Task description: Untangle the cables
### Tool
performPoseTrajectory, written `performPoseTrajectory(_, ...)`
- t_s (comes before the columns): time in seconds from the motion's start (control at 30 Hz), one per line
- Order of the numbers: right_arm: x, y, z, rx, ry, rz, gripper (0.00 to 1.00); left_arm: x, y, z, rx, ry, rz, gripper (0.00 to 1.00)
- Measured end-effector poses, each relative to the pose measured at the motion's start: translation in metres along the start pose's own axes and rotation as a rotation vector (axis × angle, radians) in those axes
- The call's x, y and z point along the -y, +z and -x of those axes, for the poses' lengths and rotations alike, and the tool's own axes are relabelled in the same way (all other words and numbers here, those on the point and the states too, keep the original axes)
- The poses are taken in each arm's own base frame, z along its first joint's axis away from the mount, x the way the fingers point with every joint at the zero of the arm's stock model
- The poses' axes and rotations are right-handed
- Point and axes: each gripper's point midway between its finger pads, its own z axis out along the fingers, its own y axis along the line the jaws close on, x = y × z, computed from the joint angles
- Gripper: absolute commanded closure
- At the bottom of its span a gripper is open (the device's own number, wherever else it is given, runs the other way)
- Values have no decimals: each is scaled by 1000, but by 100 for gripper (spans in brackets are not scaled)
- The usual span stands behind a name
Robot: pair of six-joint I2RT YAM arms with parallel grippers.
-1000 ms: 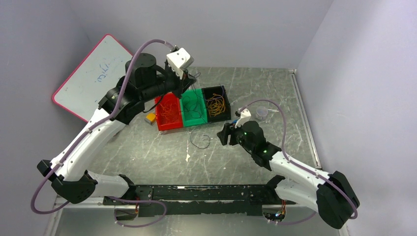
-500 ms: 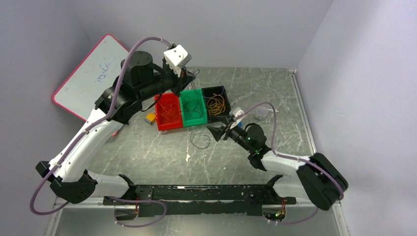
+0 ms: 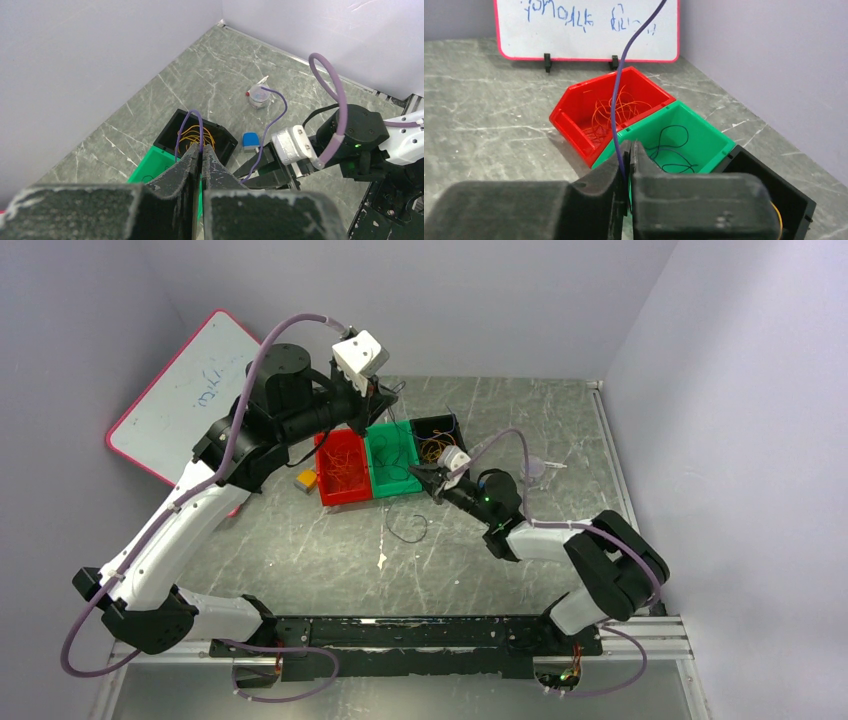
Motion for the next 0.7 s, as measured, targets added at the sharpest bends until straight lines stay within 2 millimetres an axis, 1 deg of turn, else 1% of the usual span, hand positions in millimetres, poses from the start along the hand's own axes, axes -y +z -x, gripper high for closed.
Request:
performPoseTrajectory(0.13,-1,4,-6,-29,0,15,100,-1,0,-1,-4,-4,10,93)
performPoseTrajectory(0.23,0,2,-7,-47,11,7,100,-9,-1,-3,-11,-9,52,93)
performPoseTrajectory(0.33,5,-1,4,-50,32,-25,100,-19,-2,-9,-27,-22,111,93)
performPoseTrajectory(0.43,15,3,32,-22,41,-57,100,-32,-3,-19,-50,-46,166,93)
performPoseTrajectory(0.53,29,12,76,37,34,-87,100,-42,-4,-27,-65,-72,212,93)
performPoseTrajectory(0.6,37,17,102,73,26,-99,100,-44,-6,-29,-67,-85,225,93)
performPoseTrajectory(0.7,44,25,128,101,20,-105,100,-43,-11,-27,-56,-96,227,93)
